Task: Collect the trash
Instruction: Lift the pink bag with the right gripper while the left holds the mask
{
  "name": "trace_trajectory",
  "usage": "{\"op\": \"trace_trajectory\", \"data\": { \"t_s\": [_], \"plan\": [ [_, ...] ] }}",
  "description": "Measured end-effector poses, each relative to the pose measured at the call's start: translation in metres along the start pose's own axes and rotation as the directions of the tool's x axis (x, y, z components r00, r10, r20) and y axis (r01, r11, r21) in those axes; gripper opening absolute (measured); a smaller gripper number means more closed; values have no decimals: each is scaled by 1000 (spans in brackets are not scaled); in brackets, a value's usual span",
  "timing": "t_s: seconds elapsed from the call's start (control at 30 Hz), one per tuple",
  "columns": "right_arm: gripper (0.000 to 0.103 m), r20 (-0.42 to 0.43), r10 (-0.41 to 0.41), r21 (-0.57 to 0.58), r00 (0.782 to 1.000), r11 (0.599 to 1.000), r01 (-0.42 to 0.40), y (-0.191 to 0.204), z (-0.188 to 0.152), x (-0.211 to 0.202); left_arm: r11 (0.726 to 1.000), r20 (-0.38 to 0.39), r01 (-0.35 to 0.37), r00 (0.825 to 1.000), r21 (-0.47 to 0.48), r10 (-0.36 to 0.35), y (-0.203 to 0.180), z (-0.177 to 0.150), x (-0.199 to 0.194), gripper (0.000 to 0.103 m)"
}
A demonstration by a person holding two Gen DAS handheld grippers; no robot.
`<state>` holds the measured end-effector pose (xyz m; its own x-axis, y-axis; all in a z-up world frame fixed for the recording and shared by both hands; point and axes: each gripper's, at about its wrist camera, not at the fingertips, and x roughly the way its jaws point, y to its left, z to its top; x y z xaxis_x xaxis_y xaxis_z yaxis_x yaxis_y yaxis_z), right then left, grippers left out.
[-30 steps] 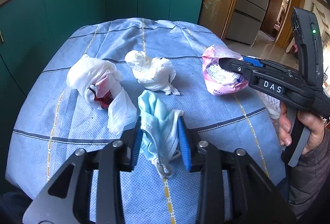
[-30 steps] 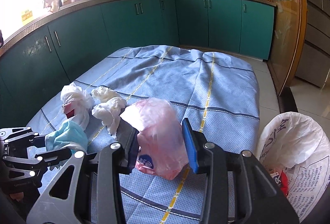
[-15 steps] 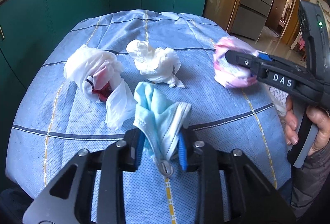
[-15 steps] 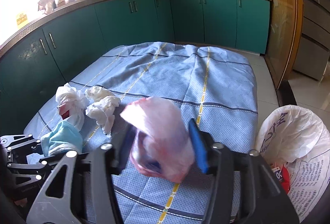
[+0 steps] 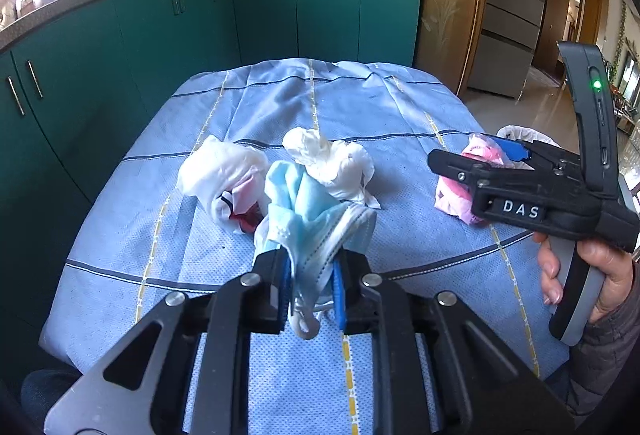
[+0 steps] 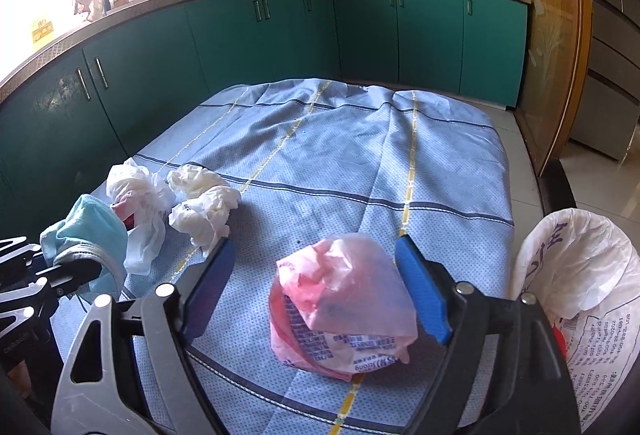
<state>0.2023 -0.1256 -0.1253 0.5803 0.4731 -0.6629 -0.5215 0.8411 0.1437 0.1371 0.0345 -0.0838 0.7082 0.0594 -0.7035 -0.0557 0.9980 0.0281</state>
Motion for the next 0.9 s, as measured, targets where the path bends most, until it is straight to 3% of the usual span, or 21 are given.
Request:
{"op": "trace_trajectory", "data": {
  "t_s": [0.3,0.4,0.53,0.67,0.77,0.9],
  "plan": [
    [81,-37,-10,-27,999,1000,9,4,-2,7,1000,11,-15,1000,1,15,-2,0,-5,17],
    [63,-52,-14,-17,999,1000,13,2,-3,10,1000,5,-16,1000,-12,16,2,0,-4,17],
    [58,-44,1,-13,999,1000,-1,3,-3,9,999,-15,6,1000,-50,-7,11,0,-2,18],
    [57,-37,6,-19,999,1000,-6,5,-3,7,996,-29,34,999,-85,-37,20,-1,1,27],
    [57,-21,7,-17,1000,1000,-7,5,-2,3,996,-37,31,999,-85,-34,21,-2,5,39],
    [57,50,-4,-11,999,1000,5,-2,1,-16,996,-67,30,997,-79,-35,19,-6,14,39]
  ]
}}
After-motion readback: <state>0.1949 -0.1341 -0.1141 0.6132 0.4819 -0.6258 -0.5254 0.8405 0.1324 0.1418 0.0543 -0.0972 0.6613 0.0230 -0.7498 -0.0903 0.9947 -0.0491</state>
